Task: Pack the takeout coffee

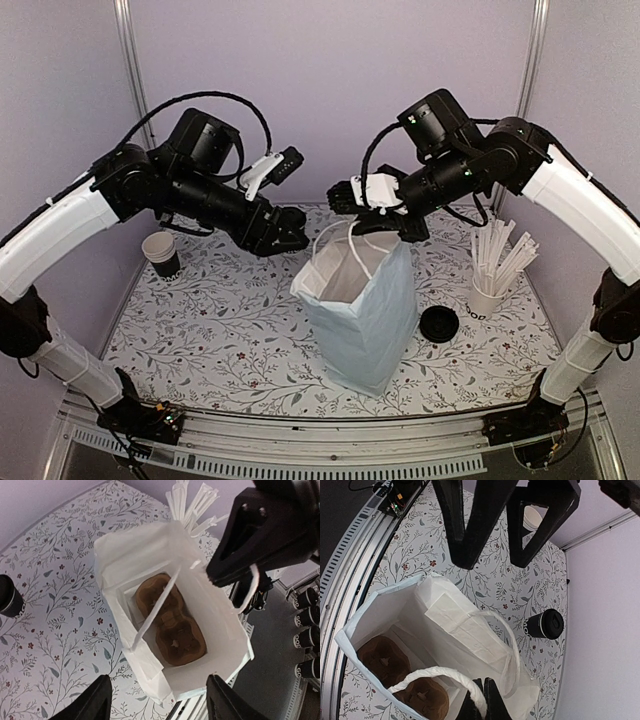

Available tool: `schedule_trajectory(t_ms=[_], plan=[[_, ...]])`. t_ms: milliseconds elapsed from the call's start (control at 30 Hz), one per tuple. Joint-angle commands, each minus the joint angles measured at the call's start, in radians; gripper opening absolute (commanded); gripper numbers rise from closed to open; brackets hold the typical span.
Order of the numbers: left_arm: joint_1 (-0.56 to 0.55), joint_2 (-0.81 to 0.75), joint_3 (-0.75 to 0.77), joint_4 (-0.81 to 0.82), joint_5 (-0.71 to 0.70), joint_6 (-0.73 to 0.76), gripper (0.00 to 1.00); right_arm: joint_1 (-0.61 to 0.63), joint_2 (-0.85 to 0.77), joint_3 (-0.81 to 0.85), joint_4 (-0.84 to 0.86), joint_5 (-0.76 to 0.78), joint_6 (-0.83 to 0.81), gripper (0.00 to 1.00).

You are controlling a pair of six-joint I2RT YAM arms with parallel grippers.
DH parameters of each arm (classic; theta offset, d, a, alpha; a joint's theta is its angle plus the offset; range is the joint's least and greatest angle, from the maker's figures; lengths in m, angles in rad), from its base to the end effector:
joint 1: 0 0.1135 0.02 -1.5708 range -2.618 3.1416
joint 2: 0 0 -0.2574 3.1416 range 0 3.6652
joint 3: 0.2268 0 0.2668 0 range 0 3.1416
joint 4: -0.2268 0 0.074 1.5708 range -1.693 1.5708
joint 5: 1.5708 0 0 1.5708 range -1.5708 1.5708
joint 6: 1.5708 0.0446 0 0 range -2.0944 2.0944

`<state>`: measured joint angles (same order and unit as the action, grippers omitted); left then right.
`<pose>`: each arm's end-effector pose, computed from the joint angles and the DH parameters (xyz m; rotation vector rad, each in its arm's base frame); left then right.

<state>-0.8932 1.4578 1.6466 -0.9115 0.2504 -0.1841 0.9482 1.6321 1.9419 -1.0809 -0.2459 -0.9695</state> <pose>0.1939 -0.2586 0.3995 0.9651 2.2126 -0.8185 0.1948 0.2900 0.4251 -1.9738 1.2369 0.2770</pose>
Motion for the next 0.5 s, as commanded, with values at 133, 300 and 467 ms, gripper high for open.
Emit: schedule_trajectory(t_ms=[133, 300, 467], plan=[[-0.043, 0.047, -0.025, 0.242, -0.182, -0.033, 0.67, 0.003, -0.004, 0.009, 0.019, -0.007, 0.026, 0.00], [-0.044, 0.129, 0.024, 0.275, -0.129, -0.005, 0.63, 0.004, -0.006, 0.003, 0.020, -0.006, 0.029, 0.00], [-0.043, 0.190, 0.088, 0.243, -0.141, 0.026, 0.43, 0.005, -0.011, 0.000, 0.028, -0.008, 0.034, 0.00]])
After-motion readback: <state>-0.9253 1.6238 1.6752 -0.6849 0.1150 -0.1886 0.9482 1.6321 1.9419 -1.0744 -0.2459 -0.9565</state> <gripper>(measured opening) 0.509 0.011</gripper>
